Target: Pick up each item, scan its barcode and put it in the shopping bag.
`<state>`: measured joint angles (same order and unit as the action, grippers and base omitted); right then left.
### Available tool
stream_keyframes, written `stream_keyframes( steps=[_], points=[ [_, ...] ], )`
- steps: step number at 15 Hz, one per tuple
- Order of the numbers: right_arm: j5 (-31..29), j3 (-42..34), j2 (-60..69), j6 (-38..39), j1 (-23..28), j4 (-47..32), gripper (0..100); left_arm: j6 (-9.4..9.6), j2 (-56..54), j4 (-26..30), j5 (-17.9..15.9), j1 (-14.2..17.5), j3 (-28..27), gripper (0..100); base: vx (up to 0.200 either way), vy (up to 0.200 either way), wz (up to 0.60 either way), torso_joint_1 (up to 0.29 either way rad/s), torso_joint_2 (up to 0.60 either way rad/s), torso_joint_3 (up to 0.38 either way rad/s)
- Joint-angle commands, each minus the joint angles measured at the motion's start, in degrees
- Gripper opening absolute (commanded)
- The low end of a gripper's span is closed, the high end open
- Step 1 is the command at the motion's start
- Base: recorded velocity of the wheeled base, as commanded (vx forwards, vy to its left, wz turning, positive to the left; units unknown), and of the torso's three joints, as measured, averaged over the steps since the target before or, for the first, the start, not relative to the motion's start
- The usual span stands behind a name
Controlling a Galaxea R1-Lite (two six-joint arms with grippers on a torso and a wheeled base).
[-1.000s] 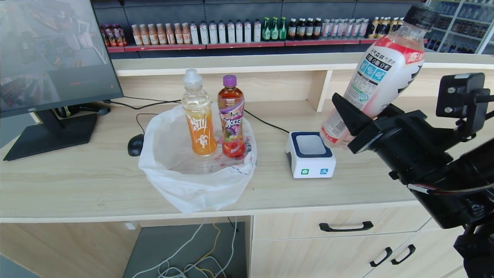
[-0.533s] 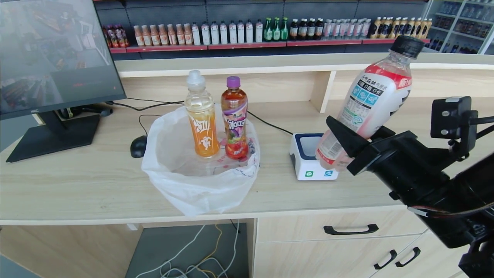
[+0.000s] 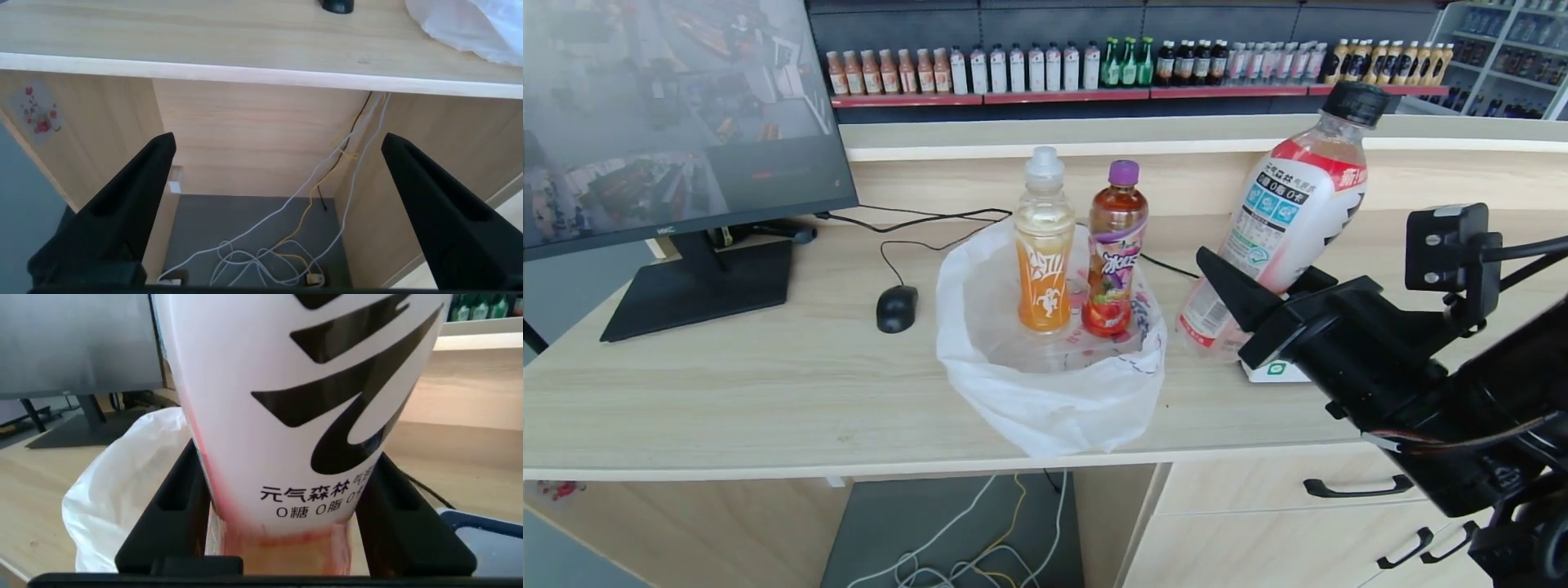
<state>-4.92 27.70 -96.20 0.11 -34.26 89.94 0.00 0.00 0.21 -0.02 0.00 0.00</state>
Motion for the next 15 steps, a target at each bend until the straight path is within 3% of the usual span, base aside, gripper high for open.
stream_keyframes(
  steps=[1,5,15],
  points=[
    [0.0,0.52,-0.84,-0.2,-0.2,0.06,0,0.0,0.0,-0.03,-0.06,0.0,0.0,100,0.0,0.2,0.0,-0.002,0.0,0.002],
    [0.0,1.22,-1.01,-0.2,-0.2,0.06,0,0.18,0.0,-0.12,-0.06,-0.09,0.0,100,0.0,0.2,0.0,0.001,0.0,0.002],
    [0.09,5.7,-11.03,-0.99,-0.55,0.06,0,0.09,0.0,-0.12,-0.06,0.0,0.0,100,0.0,0.0,0.0,0.0,0.0,0.0]
  ],
)
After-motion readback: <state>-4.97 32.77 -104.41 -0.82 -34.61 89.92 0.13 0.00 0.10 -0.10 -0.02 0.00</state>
